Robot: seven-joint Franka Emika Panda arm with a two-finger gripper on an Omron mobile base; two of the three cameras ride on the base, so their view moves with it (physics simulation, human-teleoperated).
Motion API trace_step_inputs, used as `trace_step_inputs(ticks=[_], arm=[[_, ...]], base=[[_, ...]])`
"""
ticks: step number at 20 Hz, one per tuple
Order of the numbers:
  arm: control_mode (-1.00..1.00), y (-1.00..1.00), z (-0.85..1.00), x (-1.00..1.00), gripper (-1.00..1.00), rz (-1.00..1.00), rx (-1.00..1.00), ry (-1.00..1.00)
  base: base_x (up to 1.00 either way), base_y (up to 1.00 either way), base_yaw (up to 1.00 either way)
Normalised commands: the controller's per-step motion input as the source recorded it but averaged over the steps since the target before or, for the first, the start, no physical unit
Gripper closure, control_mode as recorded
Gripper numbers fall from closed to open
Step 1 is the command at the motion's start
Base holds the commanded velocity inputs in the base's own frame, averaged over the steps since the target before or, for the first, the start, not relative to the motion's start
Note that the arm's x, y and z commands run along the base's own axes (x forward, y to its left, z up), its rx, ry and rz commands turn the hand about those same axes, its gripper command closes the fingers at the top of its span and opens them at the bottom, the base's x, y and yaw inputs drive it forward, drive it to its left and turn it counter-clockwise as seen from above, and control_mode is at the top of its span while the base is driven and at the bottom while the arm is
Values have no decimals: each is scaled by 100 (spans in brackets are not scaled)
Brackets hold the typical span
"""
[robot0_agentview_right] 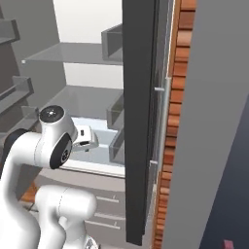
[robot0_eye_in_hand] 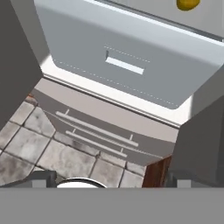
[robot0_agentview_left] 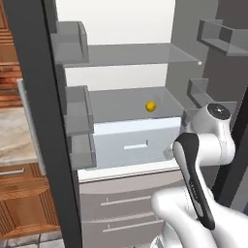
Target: Grab the garlic and lemon from the fridge, place them in the blender, close the lid, and turn on the blender to create a marinade.
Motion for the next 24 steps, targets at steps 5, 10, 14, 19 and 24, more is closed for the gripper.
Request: trace_step_inputs(ticks=[5,10,14,19,24], arm=[[100,0,0,0,-100,0,0,0],[100,0,0,0,-100,0,0,0],[100,0,0,0,-100,0,0,0],[100,0,0,0,-100,0,0,0],[100,0,0,0,-100,0,0,0]], base=[[13,39,0],[62,0,0],[63,20,0],[42,28,0],[41,5,-1]])
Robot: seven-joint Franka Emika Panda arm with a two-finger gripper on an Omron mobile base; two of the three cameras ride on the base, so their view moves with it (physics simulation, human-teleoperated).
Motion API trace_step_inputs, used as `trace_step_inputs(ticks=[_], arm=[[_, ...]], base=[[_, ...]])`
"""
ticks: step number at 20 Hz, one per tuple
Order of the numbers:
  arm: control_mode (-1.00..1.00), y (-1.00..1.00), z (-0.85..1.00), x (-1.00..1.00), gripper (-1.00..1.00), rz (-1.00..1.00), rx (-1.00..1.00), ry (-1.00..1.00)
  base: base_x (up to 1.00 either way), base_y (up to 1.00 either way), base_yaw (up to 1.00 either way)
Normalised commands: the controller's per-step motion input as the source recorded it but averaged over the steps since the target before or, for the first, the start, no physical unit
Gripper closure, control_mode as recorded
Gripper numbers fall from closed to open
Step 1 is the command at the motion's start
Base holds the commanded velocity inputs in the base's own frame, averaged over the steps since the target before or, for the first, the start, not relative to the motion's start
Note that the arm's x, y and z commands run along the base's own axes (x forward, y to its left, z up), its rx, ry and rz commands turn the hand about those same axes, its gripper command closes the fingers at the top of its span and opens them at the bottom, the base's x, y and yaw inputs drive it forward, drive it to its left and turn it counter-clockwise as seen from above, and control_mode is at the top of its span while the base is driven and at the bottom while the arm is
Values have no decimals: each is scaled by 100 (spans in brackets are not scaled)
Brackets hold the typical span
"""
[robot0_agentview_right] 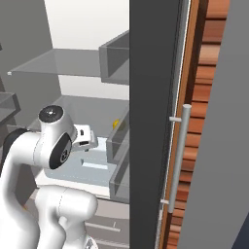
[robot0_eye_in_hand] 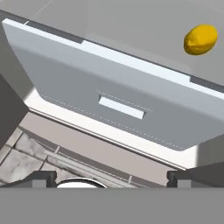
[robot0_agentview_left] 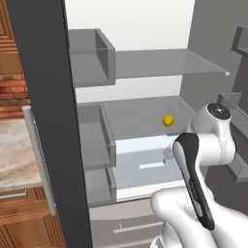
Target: Grab the garlic and lemon from the fridge, place them in the blender, close the lid, and turn on the blender to create a marinade.
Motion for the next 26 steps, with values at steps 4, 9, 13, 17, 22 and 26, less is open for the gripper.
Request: trace_step_inputs(ticks=[4,9,13,17,22,26], arm=[[-100,0,1,41,-100,-2,0,0],[-100,0,1,100,-100,-17,0,0],[-100,-1,1,100,-100,-22,0,0],[-100,-26,0,95,-100,-21,0,2],[-100,-27,0,63,-100,-18,0,5],[-100,-45,0,33,-100,-3,4,1]], base=[[33,0,0],[0,0,0],[0,0,0],[0,0,0],[0,0,0],[0,0,0]])
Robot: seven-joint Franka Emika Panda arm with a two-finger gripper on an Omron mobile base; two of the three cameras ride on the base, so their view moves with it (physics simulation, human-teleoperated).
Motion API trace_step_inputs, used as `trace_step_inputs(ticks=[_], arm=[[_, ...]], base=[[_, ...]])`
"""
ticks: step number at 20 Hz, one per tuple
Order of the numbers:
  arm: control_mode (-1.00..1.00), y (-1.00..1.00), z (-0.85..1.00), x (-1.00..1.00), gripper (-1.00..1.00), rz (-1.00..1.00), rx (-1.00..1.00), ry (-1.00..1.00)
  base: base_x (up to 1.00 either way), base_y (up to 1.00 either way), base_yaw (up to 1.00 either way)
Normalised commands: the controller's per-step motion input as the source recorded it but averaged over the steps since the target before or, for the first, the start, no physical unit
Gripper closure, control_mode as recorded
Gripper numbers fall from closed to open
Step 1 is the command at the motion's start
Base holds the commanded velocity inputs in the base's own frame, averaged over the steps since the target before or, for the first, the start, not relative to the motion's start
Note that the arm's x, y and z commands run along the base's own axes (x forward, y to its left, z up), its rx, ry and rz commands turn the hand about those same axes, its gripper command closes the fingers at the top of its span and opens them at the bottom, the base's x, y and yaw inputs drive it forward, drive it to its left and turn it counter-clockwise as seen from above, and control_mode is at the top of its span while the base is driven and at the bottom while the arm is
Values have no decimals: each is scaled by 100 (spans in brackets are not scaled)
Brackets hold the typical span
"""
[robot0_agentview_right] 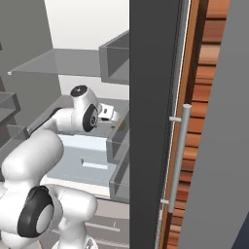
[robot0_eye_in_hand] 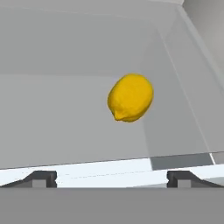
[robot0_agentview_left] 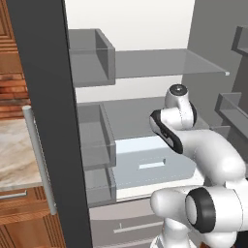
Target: Grab the garlic and lemon from the fridge, place them in the blender, close the lid, and turn on the blender to create a marinade.
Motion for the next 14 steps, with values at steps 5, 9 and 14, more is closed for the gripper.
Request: trace_step_inputs(ticks=[5,9,14], arm=[[-100,-33,-15,11,-100,0,3,0],[-100,-9,-26,37,-100,0,0,3],[-100,0,-16,60,-100,-1,0,2]], base=[[0,0,0],[0,0,0],[0,0,0]])
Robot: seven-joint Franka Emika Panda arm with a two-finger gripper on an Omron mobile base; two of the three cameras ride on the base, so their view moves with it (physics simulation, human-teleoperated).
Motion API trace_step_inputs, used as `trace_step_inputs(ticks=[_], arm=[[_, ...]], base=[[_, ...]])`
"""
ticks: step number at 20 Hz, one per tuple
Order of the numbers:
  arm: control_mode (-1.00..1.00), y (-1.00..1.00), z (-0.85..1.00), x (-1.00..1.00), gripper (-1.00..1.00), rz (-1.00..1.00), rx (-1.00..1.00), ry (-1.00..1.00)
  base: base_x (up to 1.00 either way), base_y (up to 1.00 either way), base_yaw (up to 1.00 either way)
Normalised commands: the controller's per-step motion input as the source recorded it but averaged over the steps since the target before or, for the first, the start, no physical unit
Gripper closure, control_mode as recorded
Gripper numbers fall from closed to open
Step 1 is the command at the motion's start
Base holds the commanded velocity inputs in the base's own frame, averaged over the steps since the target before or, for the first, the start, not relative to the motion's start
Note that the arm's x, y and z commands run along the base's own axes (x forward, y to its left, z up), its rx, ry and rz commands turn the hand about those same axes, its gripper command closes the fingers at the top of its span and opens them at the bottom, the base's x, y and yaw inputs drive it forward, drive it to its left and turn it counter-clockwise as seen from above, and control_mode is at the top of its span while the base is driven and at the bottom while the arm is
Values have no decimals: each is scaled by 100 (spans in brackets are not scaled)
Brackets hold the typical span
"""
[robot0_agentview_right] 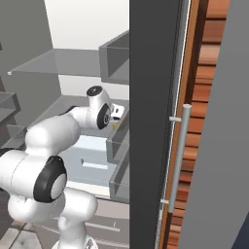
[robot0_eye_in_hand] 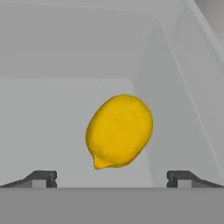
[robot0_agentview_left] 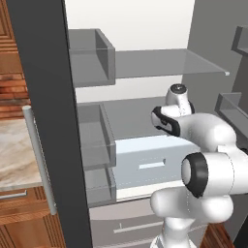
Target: Grab the garlic and lemon from the fridge, place them in the blender, close the lid, and turn on the blender to create a marinade.
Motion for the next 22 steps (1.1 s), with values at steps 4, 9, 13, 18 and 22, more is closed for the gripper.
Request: trace_step_inputs(ticks=[4,9,13,18,22], arm=[[-100,0,-6,58,-100,-3,0,5],[-100,-5,-5,28,-100,-4,1,9],[-100,-10,-17,3,-100,-6,1,7],[-100,-18,-29,0,-100,-8,1,1],[-100,-11,-28,0,-100,-6,0,0]], base=[[0,0,0],[0,0,0],[0,0,0],[0,0,0],[0,0,0]])
